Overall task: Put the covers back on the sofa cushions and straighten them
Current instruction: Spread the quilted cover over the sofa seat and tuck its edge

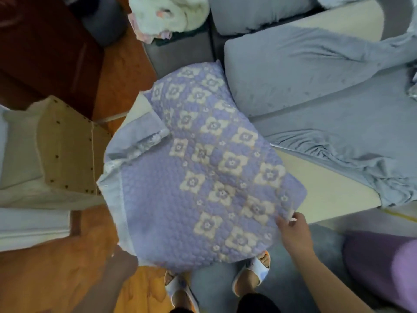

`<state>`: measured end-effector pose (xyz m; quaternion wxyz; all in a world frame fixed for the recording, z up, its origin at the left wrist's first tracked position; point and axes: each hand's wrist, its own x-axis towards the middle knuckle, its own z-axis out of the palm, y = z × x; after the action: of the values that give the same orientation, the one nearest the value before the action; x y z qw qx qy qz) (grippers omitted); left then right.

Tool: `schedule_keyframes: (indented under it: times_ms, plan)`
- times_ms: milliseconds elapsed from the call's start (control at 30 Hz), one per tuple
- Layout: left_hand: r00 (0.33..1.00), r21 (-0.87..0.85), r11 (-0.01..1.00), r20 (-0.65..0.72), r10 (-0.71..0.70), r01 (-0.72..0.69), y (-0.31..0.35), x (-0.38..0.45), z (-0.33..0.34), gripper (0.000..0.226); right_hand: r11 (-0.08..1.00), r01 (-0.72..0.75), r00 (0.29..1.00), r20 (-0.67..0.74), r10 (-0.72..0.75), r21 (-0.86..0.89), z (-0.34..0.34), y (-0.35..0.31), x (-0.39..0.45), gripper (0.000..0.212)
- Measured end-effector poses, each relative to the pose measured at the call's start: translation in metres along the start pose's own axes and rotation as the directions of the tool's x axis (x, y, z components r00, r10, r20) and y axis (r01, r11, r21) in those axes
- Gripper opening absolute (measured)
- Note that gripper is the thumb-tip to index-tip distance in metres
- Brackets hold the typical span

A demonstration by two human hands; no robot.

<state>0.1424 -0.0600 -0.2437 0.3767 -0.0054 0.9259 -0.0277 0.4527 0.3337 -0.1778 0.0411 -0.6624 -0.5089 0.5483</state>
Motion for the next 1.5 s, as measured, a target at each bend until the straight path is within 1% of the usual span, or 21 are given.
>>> schedule_keyframes:
  times_ms: [67, 133, 200, 267, 300, 367, 433, 467, 533, 633, 667, 733, 800, 900, 967, 1067, 1167, 1233, 1333, 1467, 1500]
  plan:
    - [0.98, -0.194, 0.981, 0.199, 0.016, 0.023, 0.063, -0.072, -0.015, 0.068, 0.944, -0.237, 0.97, 0.109, 0.218, 0.23, 0.007, 0.011, 0.001, 0.034]
    - [0.942, -0.322, 0.946, 0.309, 0.133, -0.028, 0.112, -0.101, -0.001, 0.063, 0.814, -0.389, 0.921, 0.159, 0.356, 0.432, 0.013, 0.023, 0.005, 0.032]
    - [0.903, -0.461, 0.86, 0.236, 0.358, -0.221, 0.146, -0.111, 0.019, 0.046, 0.735, -0.419, 0.899, 0.127, 0.42, 0.533, 0.017, 0.031, 0.019, 0.024]
    - [0.901, -0.554, 0.795, 0.17, 0.4, -0.248, 0.162, -0.101, 0.051, 0.043, 0.721, -0.41, 0.892, 0.079, 0.446, 0.559, 0.02, 0.035, 0.036, 0.017]
    - [0.92, -0.595, 0.779, 0.159, 0.358, -0.2, 0.167, -0.097, 0.063, 0.045, 0.747, -0.394, 0.901, 0.065, 0.429, 0.535, 0.021, 0.032, 0.044, 0.014]
    - [0.935, -0.706, 0.694, 0.327, 0.14, 0.144, 0.168, -0.087, 0.09, 0.055, 0.785, -0.342, 0.934, 0.095, 0.344, 0.517, 0.025, 0.027, 0.054, 0.01]
    - [0.817, -0.651, 0.614, 0.576, 0.017, 0.446, 0.169, -0.094, 0.101, 0.033, 0.804, -0.218, 0.975, 0.167, 0.149, 0.553, 0.027, 0.015, 0.058, 0.02]
    - [0.772, -0.638, 0.583, 0.635, 0.029, 0.503, 0.171, -0.096, 0.106, 0.019, 0.814, -0.145, 0.976, 0.214, 0.026, 0.562, 0.028, 0.006, 0.058, 0.027]
    - [0.784, -0.68, 0.512, 0.62, 0.02, 0.525, 0.174, -0.096, 0.119, 0.014, 0.812, -0.048, 0.937, 0.308, -0.164, 0.581, 0.029, -0.007, 0.067, 0.043]
    - [0.857, -0.766, 0.433, 0.514, -0.033, 0.476, 0.179, -0.093, 0.129, 0.014, 0.668, -0.199, 0.921, 0.37, -0.123, 0.717, 0.025, -0.013, 0.084, 0.071]
    - [0.893, -0.774, 0.475, 0.446, -0.058, 0.418, 0.178, -0.088, 0.131, 0.019, 0.601, -0.258, 0.916, 0.389, -0.097, 0.757, 0.022, -0.014, 0.09, 0.063]
    - [0.963, -0.7, 0.667, 0.246, -0.11, 0.255, 0.172, -0.079, 0.136, 0.023, 0.55, -0.327, 0.899, 0.432, -0.069, 0.768, 0.017, -0.012, 0.099, 0.047]
    - [0.989, -0.614, 0.777, 0.117, -0.086, 0.14, 0.162, -0.079, 0.132, 0.021, 0.523, -0.353, 0.894, 0.444, -0.057, 0.776, 0.011, -0.011, 0.107, 0.047]
    - [0.998, -0.376, 0.926, 0.056, -0.028, 0.046, 0.139, -0.078, 0.125, 0.021, 0.532, -0.329, 0.887, 0.449, -0.109, 0.78, 0.01, -0.026, 0.102, 0.051]
    - [0.998, -0.23, 0.973, 0.06, -0.002, 0.016, 0.127, -0.082, 0.112, 0.016, 0.519, -0.325, 0.895, 0.434, -0.101, 0.791, 0.009, -0.037, 0.099, 0.058]
    - [0.996, -0.106, 0.991, 0.014, 0.088, -0.086, 0.12, -0.081, 0.096, 0.012, 0.474, -0.35, 0.87, 0.468, -0.156, 0.808, 0.012, -0.058, 0.1, 0.071]
    - [0.982, -0.203, 0.961, -0.063, 0.176, -0.185, 0.134, -0.084, 0.083, 0.044, 0.439, -0.383, 0.86, 0.487, -0.151, 0.813, 0.016, -0.068, 0.111, 0.058]
    - [0.939, -0.336, 0.878, -0.071, 0.337, -0.341, 0.156, -0.093, 0.08, 0.055, 0.496, -0.38, 0.867, 0.488, -0.104, 0.781, 0.012, -0.071, 0.11, 0.048]
    - [0.855, -0.239, 0.825, -0.049, 0.516, -0.512, 0.186, -0.112, 0.089, 0.051, 0.578, -0.326, 0.899, 0.434, -0.055, 0.748, 0.001, -0.077, 0.106, 0.036]
    - [0.876, -0.079, 0.873, -0.054, 0.479, -0.482, 0.202, -0.114, 0.095, 0.045, 0.731, -0.239, 0.967, 0.223, 0.121, 0.639, -0.042, -0.057, 0.095, 0.012]
    - [0.869, -0.035, 0.87, -0.061, 0.49, -0.493, 0.203, -0.112, 0.092, 0.043, 0.772, -0.245, 0.97, 0.157, 0.188, 0.587, -0.056, -0.038, 0.09, 0.021]
